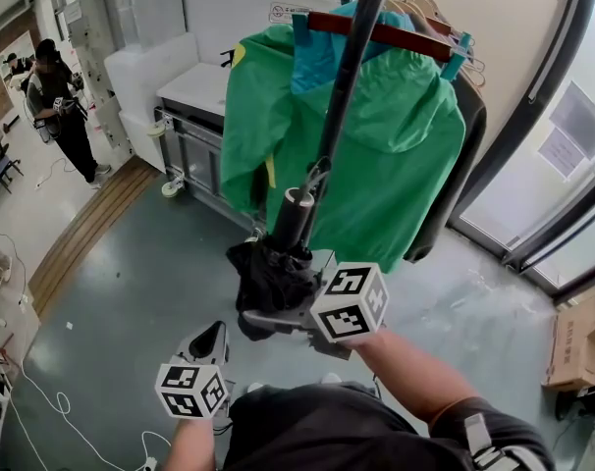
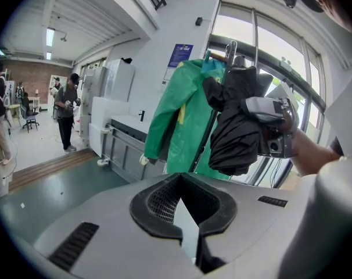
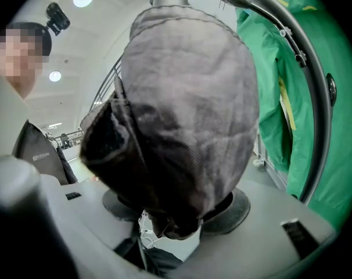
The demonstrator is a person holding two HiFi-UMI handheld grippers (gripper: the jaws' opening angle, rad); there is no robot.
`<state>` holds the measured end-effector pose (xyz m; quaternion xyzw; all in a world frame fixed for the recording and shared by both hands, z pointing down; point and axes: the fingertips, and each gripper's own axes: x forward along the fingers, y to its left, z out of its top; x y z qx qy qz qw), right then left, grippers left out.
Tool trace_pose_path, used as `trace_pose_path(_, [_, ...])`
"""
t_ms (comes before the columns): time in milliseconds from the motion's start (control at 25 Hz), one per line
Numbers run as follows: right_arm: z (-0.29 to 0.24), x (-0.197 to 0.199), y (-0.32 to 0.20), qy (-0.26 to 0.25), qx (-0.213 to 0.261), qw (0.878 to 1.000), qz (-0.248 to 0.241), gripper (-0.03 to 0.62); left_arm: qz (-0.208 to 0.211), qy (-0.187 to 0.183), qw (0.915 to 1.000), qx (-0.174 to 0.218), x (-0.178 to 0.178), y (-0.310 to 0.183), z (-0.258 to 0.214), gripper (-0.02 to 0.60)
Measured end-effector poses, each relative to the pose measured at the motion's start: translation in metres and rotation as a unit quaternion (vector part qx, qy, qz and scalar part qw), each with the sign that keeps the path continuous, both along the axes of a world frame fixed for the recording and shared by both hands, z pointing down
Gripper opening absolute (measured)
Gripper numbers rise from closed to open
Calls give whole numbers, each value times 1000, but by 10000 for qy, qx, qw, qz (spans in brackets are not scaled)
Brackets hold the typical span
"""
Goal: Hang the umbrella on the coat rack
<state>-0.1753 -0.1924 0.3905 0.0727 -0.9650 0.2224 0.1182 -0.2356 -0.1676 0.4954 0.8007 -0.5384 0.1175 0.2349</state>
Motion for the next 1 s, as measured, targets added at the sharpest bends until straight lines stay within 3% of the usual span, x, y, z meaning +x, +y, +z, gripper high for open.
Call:
trace_pose_path(360, [-8,-1,-7,51,73,9999,116,237,-35,51,10000,15,-3,2,0,12])
trace_pose_path(800, [-36,7,-21,68,624,9974,348,238,8,52,10000,3,-2,2,0,12])
trace_pose_path(1000, [-33,2,-33,128,542,9978,351,238,35,53,10000,3,2,2,0,12])
